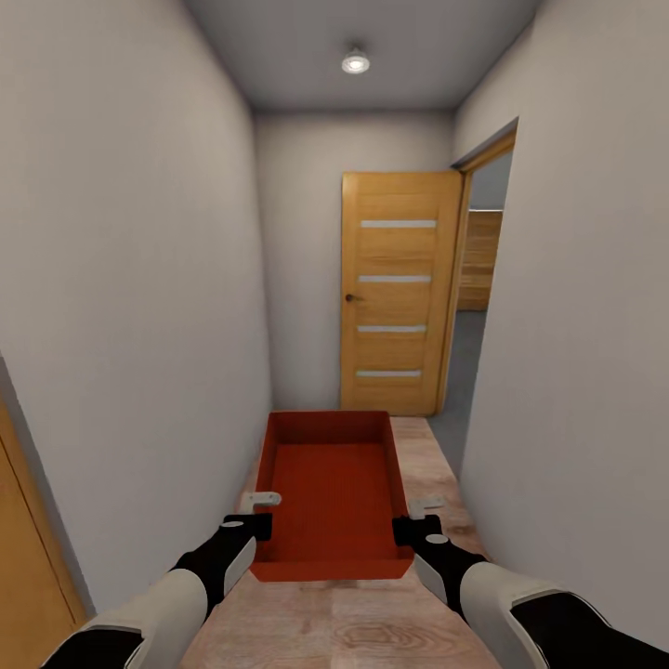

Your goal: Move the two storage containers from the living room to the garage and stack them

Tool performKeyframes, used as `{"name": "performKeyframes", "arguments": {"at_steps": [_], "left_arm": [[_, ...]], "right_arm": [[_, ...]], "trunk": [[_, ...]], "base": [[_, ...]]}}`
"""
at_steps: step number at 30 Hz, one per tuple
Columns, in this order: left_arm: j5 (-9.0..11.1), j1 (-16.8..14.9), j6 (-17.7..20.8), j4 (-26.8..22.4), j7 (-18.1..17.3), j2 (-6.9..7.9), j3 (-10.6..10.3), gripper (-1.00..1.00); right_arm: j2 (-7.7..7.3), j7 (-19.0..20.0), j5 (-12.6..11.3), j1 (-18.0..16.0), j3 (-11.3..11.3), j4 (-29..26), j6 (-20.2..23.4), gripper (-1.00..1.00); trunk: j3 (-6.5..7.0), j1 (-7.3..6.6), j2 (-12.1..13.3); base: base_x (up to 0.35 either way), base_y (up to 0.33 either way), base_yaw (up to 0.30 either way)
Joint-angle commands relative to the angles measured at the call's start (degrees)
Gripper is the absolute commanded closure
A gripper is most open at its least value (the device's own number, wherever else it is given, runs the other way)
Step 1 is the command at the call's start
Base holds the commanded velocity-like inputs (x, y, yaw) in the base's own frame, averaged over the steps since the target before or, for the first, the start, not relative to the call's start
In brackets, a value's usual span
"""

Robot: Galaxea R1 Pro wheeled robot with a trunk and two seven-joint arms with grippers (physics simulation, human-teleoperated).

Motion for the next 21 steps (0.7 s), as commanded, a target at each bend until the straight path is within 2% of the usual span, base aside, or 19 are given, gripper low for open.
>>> {"name": "performKeyframes", "arguments": {"at_steps": [1,16,21], "left_arm": [[2.80,-0.03,0.40,-0.09,0.58,-0.05,1.96,1.00],[2.87,-0.03,0.41,0.02,0.58,-0.03,2.03,1.00],[2.89,-0.03,0.41,0.10,0.58,-0.03,2.03,1.00]], "right_arm": [[0.37,-0.09,0.60,-0.07,-2.03,-0.09,-0.18,1.00],[0.46,-0.37,0.60,-0.07,-2.03,-0.09,-0.16,1.00],[0.49,-0.46,0.60,-0.07,-2.03,-0.04,-0.07,1.00]], "trunk": [[-0.08,0.04,-0.05],[-0.08,0.04,-0.05],[-0.08,0.04,-0.05]], "base": [[0.333,0.000,0.000],[0.333,0.000,0.000],[0.333,0.000,-0.150]]}}
